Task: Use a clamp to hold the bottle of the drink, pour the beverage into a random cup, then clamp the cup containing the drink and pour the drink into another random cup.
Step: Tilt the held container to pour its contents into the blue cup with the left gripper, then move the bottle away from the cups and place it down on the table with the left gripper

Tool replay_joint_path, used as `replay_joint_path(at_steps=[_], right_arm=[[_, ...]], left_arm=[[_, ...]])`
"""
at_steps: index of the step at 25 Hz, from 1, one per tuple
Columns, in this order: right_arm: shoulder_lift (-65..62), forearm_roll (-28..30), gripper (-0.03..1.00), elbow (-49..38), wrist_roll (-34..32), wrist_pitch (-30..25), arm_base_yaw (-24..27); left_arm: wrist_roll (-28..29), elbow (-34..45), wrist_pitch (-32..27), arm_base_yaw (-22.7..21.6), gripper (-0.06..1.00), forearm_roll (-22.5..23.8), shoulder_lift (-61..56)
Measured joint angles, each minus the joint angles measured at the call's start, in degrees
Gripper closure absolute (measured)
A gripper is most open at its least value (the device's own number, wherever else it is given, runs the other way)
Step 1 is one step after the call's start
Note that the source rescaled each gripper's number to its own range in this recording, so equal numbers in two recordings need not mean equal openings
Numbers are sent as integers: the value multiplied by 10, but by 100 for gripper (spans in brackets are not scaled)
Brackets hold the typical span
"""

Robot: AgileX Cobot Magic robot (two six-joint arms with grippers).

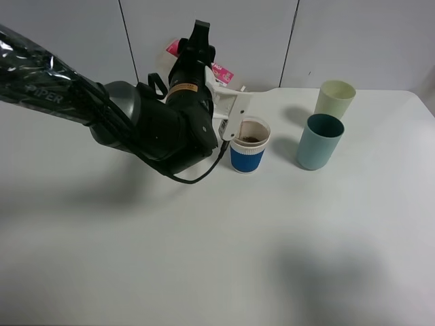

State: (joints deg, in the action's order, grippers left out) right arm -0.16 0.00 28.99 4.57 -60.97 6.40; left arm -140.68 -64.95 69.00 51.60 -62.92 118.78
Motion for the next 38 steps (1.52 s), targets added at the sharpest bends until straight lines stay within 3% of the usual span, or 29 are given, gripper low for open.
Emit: replay_joint_path(at_steps=[11,17,23,27,31,35,38], right_arm=[[0,0,-3,0,0,0,0],[0,0,-3,0,0,0,0],[0,0,-3,0,0,0,0],[0,0,-3,0,0,0,0],[0,0,-3,0,0,0,0],[0,0,-3,0,0,0,0],[0,0,-3,0,0,0,0]], left_arm=[[-38,0,1,0,89,62,0],[-7,0,-1,0,89,47,0],[140,0,-62,0,89,12,-8],[274,0,-80,0,89,11,-24],[360,1,-111,0,89,11,-35],[447,32,-151,-8,89,57,-60],[566,72,-174,-26,89,129,-87]])
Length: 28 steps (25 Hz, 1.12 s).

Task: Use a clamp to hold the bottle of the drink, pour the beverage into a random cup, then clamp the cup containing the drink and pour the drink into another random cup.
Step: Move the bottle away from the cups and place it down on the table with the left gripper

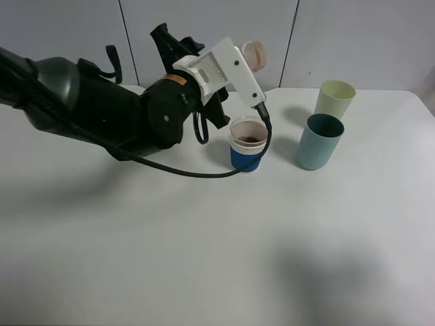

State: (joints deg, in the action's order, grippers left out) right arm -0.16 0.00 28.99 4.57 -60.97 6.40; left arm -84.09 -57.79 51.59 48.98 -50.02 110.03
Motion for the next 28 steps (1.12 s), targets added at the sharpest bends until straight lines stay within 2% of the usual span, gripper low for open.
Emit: replay_joint_path(at_steps=[4,9,13,19,22,28], right_arm=[[0,0,-3,0,0,0,0],[0,0,-3,0,0,0,0],[0,0,-3,0,0,0,0],[0,0,-3,0,0,0,0],[0,0,-3,0,0,0,0],[0,0,-3,0,0,0,0]], left_arm=[[217,65,-5,-37,89,111,-41],[486,140,-5,-106,89,258,-88],[630,185,-6,-166,89,352,-118],[798,239,-10,-267,89,473,-138],[900,263,-21,-332,89,562,-138],[983,274,-30,-426,89,681,-138]])
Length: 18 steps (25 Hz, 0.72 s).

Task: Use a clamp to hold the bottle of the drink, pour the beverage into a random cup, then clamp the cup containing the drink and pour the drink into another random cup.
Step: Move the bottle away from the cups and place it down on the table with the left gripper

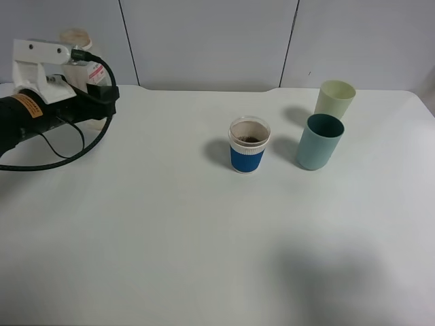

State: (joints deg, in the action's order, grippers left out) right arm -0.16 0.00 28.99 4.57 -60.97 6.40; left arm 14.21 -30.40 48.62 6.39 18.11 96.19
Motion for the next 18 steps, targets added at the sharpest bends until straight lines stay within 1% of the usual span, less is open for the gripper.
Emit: replay_joint_path(at_steps=[3,6,7,9,12,18], right_arm=[[0,0,-3,0,0,0,0],[0,0,-3,0,0,0,0],[0,0,-3,0,0,0,0],[0,0,-3,0,0,0,0],[0,0,-3,0,0,0,0],[0,0,-3,0,0,0,0]], left_arm=[[3,0,2,-49,89,44,2],[-4,9,37,-88,89,67,21],[-4,9,37,-88,89,67,21],[-15,22,76,-106,89,76,46],[-24,32,137,-119,89,93,84],[-27,33,187,-124,89,102,153]])
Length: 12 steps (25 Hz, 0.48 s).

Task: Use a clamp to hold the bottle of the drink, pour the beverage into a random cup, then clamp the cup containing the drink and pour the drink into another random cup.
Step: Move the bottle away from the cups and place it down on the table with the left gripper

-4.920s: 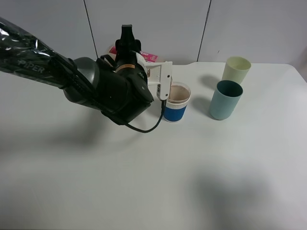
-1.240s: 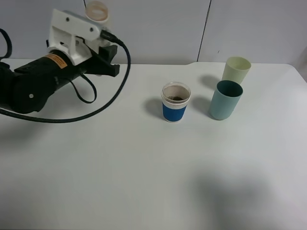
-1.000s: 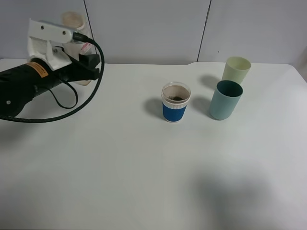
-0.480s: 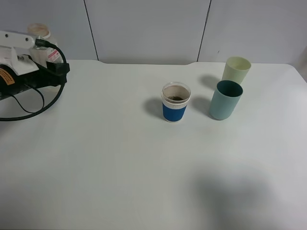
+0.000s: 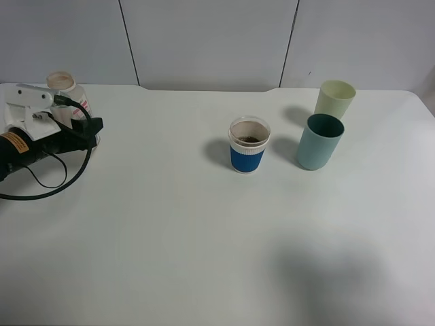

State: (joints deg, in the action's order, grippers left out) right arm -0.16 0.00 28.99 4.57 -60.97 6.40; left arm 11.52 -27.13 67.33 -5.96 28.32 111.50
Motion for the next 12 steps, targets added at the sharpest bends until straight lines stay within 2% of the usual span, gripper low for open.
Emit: replay_joint_path(at_steps=[12], right_arm=[[0,0,-3,0,0,0,0]], left_arm=[[-12,0,16,0,89,-3,68]])
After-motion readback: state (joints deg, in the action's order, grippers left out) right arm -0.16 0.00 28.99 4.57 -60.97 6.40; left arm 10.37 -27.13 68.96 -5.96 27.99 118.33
